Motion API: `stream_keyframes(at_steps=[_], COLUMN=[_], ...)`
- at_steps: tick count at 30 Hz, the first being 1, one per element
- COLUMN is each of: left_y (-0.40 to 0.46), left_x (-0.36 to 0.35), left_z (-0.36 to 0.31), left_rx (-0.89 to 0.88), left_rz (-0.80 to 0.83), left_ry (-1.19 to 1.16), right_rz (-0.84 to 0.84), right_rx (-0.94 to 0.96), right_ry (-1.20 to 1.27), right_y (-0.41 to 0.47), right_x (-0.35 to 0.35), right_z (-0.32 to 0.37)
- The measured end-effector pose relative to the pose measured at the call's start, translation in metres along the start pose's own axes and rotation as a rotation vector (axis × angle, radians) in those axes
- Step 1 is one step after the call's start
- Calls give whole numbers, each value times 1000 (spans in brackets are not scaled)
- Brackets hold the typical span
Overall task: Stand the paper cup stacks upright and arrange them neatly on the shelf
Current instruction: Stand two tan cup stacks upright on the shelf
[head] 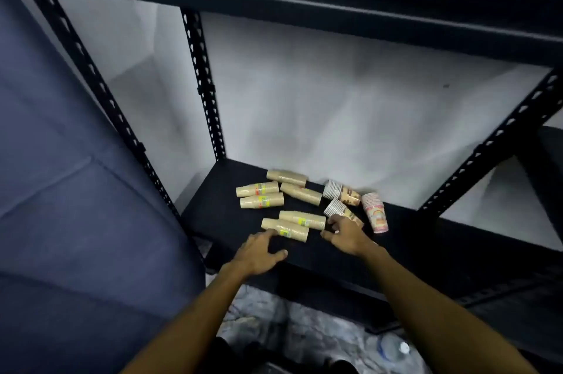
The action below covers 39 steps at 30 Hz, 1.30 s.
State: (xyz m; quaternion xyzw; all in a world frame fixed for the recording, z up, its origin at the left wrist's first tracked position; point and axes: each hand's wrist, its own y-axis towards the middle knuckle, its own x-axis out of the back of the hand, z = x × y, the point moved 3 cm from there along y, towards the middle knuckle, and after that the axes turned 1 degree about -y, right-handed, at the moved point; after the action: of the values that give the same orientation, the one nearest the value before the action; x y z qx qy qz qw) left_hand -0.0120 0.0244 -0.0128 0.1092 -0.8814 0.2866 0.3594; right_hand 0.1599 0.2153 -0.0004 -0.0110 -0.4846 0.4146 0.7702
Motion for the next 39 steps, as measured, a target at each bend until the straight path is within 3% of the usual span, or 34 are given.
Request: stream_keyframes(at_steps=[7,14,19,25,32,39], left_y=[56,155,207,249,251,248], left_x=[-26,-66,-81,-61,-66,-67], left_z=[30,79,119,150,165,163], left_rx=[44,17,-197,-458,-606,-572], left_rz=[57,-171,-276,-300,-465,-543], left_ry=[179,69,101,-49,-115,-163], right_rz=[-10,-332,-483,-721,-735,-720], right_rx=[-30,181,341,281,238,213], right_ry=[-59,-169,-279,-333,-372,-411], right_y=[54,125,164,180,182,184], right_x=[-44,-93,-137,-173,-194,-195], right_z=[-5,-26,-53,-46,-42,-44])
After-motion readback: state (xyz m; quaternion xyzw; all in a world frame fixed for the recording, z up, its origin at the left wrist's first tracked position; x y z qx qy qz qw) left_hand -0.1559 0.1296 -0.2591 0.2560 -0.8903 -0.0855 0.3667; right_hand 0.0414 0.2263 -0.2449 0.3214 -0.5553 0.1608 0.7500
